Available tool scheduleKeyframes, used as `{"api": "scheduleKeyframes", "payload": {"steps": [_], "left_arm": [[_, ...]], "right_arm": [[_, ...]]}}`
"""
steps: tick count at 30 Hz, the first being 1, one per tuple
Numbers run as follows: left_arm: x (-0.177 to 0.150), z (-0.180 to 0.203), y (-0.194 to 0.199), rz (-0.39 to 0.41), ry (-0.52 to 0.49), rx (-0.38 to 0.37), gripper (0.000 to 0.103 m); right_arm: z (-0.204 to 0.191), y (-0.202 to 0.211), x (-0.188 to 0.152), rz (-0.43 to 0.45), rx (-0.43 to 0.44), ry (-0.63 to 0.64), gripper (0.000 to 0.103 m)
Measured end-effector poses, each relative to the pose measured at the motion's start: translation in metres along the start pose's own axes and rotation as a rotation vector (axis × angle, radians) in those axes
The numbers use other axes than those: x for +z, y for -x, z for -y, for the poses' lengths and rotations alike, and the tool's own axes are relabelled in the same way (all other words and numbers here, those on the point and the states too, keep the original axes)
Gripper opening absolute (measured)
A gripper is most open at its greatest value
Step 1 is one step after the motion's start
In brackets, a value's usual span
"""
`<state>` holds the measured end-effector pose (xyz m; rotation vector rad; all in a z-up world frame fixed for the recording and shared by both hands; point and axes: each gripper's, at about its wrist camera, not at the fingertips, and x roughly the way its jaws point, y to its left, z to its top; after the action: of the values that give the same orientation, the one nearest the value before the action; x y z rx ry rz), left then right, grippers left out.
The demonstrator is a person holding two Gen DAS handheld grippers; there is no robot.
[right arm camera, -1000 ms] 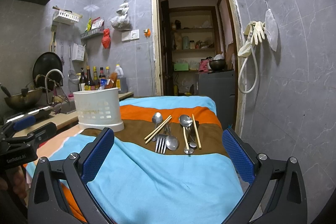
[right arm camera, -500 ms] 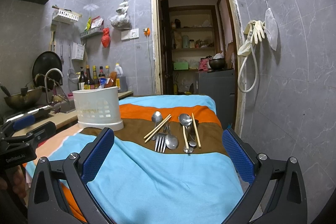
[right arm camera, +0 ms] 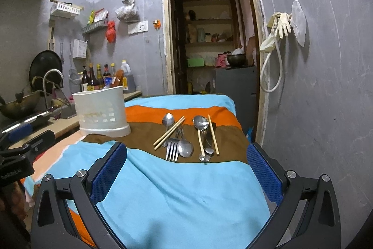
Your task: Organize utensils
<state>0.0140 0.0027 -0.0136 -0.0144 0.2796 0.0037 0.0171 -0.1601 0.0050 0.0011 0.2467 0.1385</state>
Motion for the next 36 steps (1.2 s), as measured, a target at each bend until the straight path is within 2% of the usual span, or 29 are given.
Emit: {"api": "scheduleKeyframes", "payload": {"steps": [8, 21, 30, 36], "left_arm": [[0.014, -0.002, -0.015, -0.033, 0.000, 0.023, 0.095], [0.039, -0.007, -0.046, -0.048, -0.006, 0.010, 0.095], [0.078, 0.014, -0.083, -0.051, -0.042, -0.144, 0.095], [0.097, 0.037, -0.122, -0.080, -0.073, -0.241, 0.095]], "right_arm": [[0.007, -0.016, 0.016, -0.076, -0.023, -0.013, 0.103], [0.015, -0.047, 0.040, -0.085, -0.040, 0.032, 0.103], [0.030, -0.076, 0.083, -0.052, -0.023, 0.097, 0.103], [0.049, -0.104, 0.104, -0.071, -0.017, 0.122, 0.103]]}}
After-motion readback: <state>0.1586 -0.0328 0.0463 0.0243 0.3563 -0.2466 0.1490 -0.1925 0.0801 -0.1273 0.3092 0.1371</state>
